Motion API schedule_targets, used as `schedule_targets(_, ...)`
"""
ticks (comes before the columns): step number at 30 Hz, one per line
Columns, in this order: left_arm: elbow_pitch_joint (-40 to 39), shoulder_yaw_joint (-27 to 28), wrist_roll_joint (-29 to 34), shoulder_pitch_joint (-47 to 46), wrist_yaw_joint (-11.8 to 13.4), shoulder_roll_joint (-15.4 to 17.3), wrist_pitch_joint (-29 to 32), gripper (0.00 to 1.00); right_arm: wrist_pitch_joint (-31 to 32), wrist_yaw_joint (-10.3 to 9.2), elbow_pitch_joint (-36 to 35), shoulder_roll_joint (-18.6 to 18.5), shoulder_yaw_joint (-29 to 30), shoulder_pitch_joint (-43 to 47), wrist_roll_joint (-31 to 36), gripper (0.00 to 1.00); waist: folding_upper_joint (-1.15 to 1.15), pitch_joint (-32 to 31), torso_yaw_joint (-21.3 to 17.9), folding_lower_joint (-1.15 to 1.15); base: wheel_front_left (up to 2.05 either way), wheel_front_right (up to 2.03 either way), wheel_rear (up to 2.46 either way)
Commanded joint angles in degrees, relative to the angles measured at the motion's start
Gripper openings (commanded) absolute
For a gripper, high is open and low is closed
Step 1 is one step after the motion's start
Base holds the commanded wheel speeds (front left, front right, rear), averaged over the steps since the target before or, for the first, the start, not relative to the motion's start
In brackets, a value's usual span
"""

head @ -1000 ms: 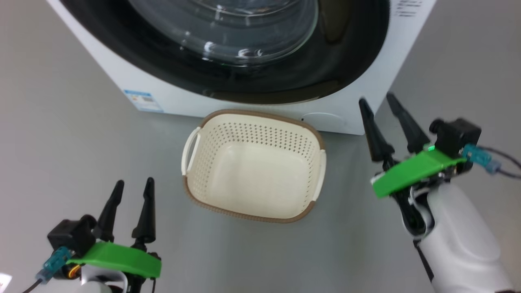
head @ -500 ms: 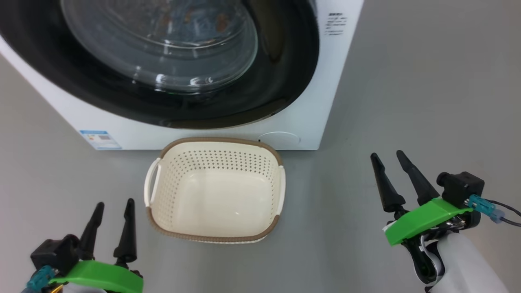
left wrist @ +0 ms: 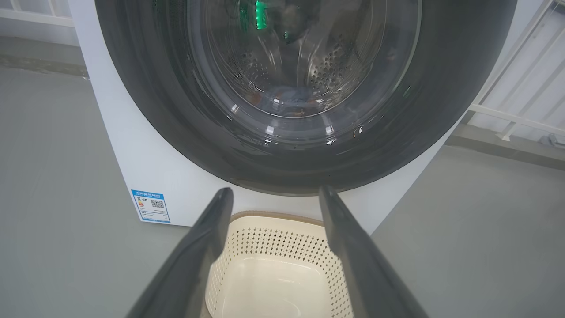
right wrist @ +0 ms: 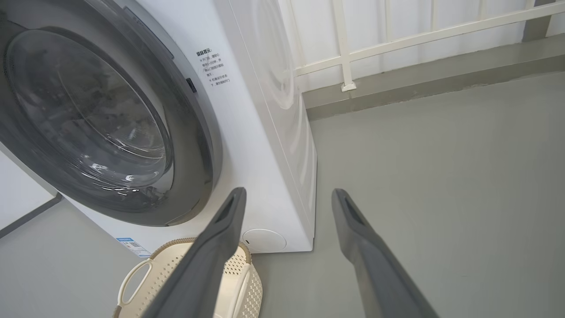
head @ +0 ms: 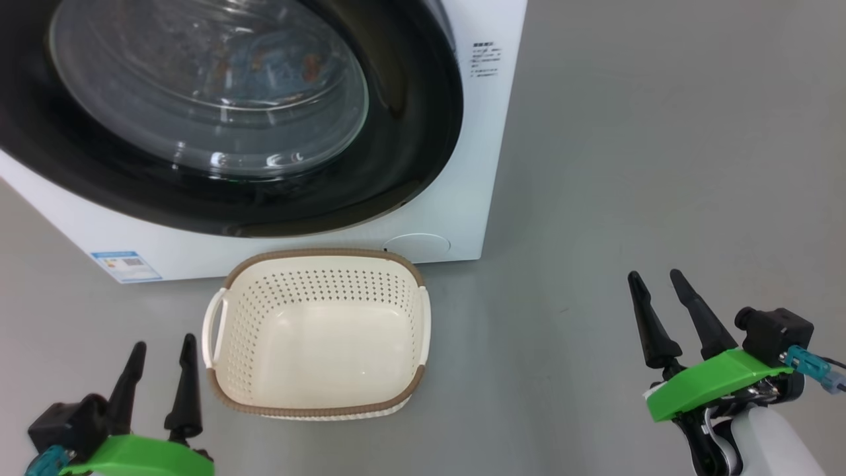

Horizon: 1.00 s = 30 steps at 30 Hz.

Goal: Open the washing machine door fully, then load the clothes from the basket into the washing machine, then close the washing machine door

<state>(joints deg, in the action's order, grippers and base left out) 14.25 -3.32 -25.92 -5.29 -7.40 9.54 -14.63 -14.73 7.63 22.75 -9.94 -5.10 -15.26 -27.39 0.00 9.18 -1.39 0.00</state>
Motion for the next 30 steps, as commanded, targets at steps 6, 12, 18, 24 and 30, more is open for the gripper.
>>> schedule_targets(6, -1.6, 3.3, 1.3, 0.6, -0.1, 1.7, -0.4, 1.0, -0.3, -0.14, -1.9, -0.7, -0.6, 1.7, 0.0, 1.0, 0.0, -0.4, -1.0, 0.0, 0.0, 0.0, 0.0)
schedule_targets(12, -1.7, 3.6, 1.6, 0.9, -0.1, 1.5, -0.4, 1.0, -0.3, -0.14, -2.2, -0.9, 0.1, 2.5, 0.0, 1.0, 0.0, -0.5, -1.3, 0.0, 0.0, 0.0, 0.0)
schedule_targets(18, -2.0, 3.4, 1.1, 1.0, -0.1, 1.5, -0.4, 1.0, -0.3, -0.14, -2.3, -0.6, 0.4, 2.8, 0.3, 1.0, 0.0, -0.6, -1.4, 0.0, 0.0, 0.0, 0.0)
schedule_targets(24, -2.3, 3.2, 0.0, 1.1, -0.1, 2.0, -0.4, 1.0, -0.3, -0.14, -2.4, -0.3, 0.7, 2.7, 0.5, 1.0, 0.0, -0.5, -1.5, 0.0, 0.0, 0.0, 0.0)
schedule_targets(30, -2.3, 3.3, -0.2, 1.2, -0.1, 2.2, -0.4, 1.0, -0.3, -0.14, -2.3, -0.1, 0.7, 2.7, 0.5, 1.0, 0.0, -0.6, -1.7, 0.0, 0.0, 0.0, 0.0)
